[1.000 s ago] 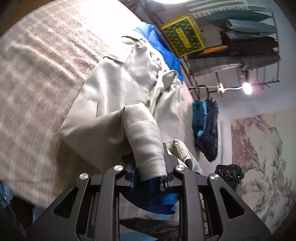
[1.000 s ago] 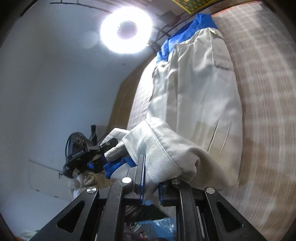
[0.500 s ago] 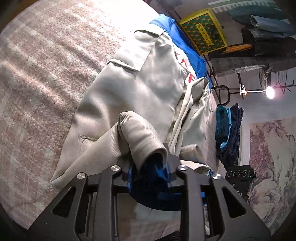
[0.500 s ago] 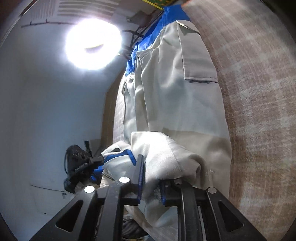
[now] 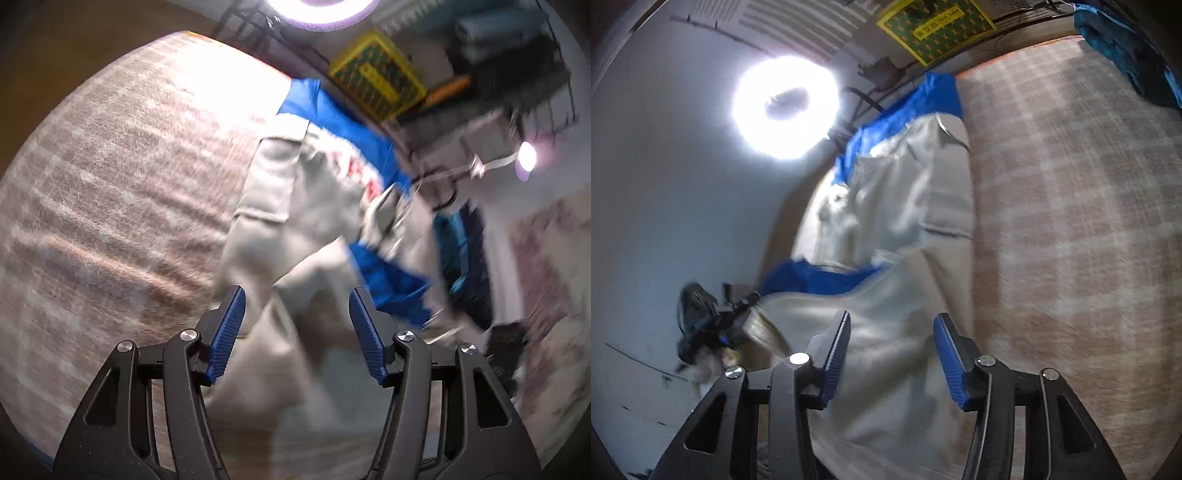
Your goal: Fold large clothes
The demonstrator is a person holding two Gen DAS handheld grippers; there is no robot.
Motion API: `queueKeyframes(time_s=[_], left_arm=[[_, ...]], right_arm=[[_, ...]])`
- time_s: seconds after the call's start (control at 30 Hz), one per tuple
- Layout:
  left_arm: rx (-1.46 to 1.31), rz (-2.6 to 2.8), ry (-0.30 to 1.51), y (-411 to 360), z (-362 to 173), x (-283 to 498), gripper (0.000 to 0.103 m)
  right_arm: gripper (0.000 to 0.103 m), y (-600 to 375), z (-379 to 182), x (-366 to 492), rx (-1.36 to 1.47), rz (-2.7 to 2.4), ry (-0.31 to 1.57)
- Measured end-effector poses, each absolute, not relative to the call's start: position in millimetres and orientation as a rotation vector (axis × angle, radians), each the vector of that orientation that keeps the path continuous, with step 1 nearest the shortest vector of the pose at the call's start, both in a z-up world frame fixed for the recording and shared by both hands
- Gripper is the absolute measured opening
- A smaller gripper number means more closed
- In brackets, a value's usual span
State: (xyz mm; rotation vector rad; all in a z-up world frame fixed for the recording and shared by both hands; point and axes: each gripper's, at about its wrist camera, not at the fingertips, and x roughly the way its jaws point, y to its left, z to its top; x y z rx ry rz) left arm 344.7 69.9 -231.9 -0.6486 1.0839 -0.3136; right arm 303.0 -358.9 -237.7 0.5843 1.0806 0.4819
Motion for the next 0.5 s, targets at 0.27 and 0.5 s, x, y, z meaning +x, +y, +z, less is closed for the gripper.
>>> queueKeyframes(time_s=[0.27,0.5], left_arm=[[-0.458,-0.373,1.139,40.6,-264.6,357.9,0.059],[-0.521,-0.426,1.165,31.9,-274.3,368.0,0.045]], right_arm=[[0.047,-340.5,-254.8,301.3,0.475,0.48,1.137],[0.047,-335.9,-256.4,305.3,0.458,0.483,1.138]])
